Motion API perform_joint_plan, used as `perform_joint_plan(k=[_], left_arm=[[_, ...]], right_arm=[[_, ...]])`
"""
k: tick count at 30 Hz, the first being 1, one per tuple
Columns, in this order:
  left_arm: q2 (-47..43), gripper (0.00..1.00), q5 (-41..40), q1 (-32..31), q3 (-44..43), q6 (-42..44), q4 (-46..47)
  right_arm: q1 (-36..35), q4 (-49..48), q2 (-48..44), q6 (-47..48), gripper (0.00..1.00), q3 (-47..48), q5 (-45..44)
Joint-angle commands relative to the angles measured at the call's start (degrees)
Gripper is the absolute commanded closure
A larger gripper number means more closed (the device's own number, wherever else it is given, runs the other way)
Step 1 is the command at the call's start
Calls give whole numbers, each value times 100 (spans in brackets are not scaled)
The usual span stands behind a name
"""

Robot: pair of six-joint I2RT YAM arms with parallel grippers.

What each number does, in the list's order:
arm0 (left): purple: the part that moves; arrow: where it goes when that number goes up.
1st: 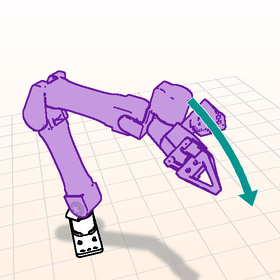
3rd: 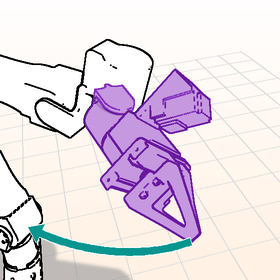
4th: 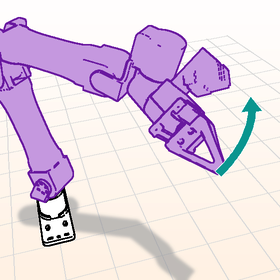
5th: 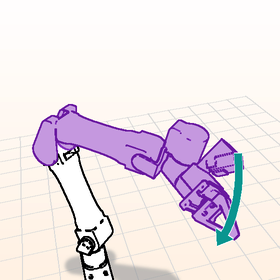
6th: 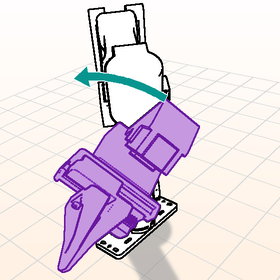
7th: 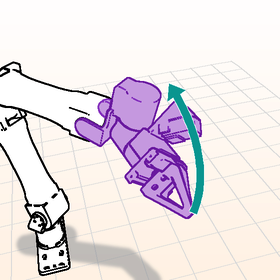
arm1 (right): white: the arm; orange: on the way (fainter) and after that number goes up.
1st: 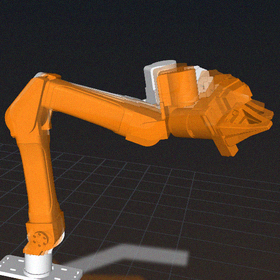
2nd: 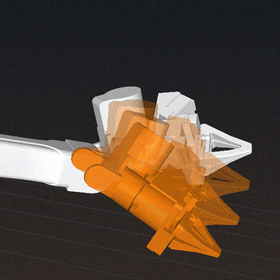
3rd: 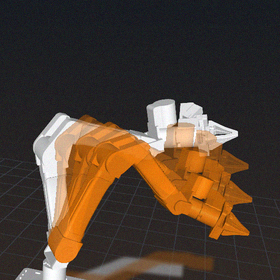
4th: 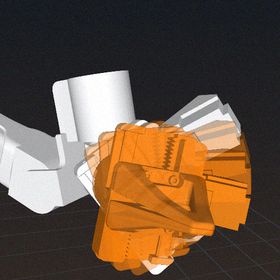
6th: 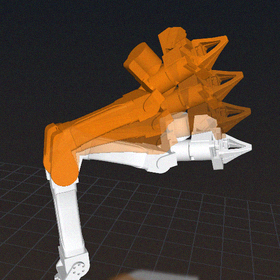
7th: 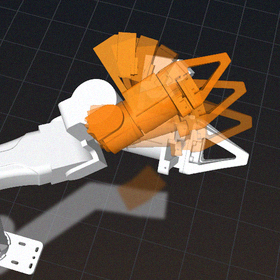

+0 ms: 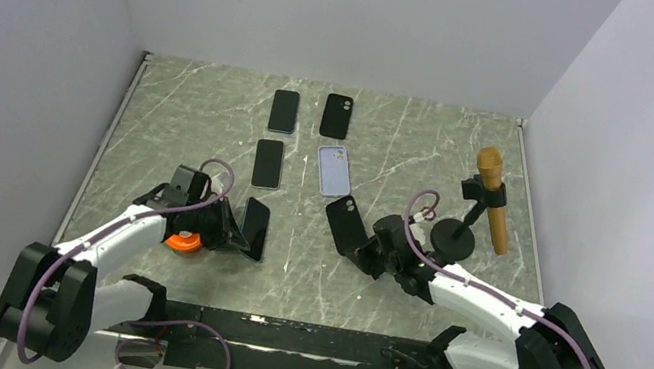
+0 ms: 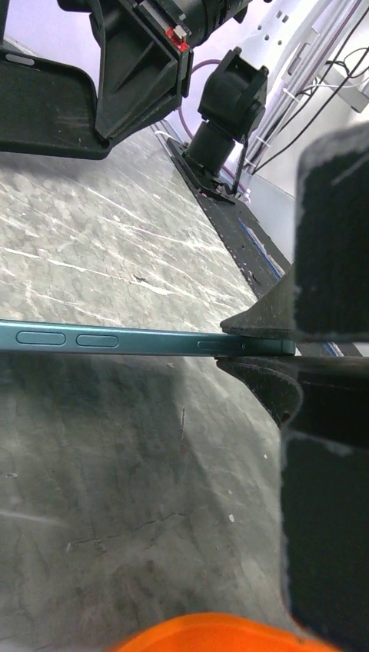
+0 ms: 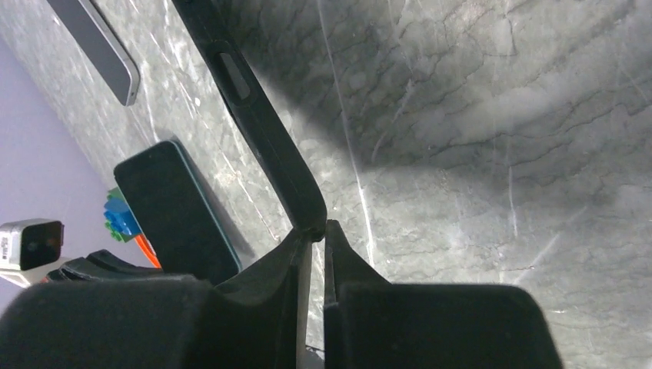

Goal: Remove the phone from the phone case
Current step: Place the phone at the center of the board, then reset both arms

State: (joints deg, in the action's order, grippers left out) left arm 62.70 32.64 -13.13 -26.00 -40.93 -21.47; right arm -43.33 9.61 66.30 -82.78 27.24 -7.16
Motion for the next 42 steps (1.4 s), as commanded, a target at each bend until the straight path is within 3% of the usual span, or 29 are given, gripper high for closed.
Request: perform_joint_plan(k=[1,4,11,19,22,26,29,36,40,42], left_arm=[[261,100,-211,42,-219,392,-390],[373,100,-336,38,-421,604,-617],[498,100,-355,38,-471,732,-670],[745,96,-355,38,-529,806,-617],[787,88,-574,38,-656,894,-760],[781,63,-848,38,-905,1051,-1027],[749,51,-1066,38,-1095,1150,-1327],[164,38,-1312,38,-1635,1126,-1899],[-440,29,-1259,38,-2451,950,-2236],[-852,18,-1511,38,-3047,791,-2419]], right_arm=[[-22,-305,144,-146,85,-55,238],[-27,-262,142,-179,78,-69,263],[-18,97,106,49,50,45,520],[13,677,-67,2410,39,1191,382],[7,921,-148,3122,37,1524,310],[8,802,-554,3632,35,1530,334],[18,857,-740,3875,33,1692,268],[92,1614,-761,4459,26,2574,-432],[202,2069,-720,4824,24,3322,-935],[247,2185,-735,5136,22,3758,-1146]])
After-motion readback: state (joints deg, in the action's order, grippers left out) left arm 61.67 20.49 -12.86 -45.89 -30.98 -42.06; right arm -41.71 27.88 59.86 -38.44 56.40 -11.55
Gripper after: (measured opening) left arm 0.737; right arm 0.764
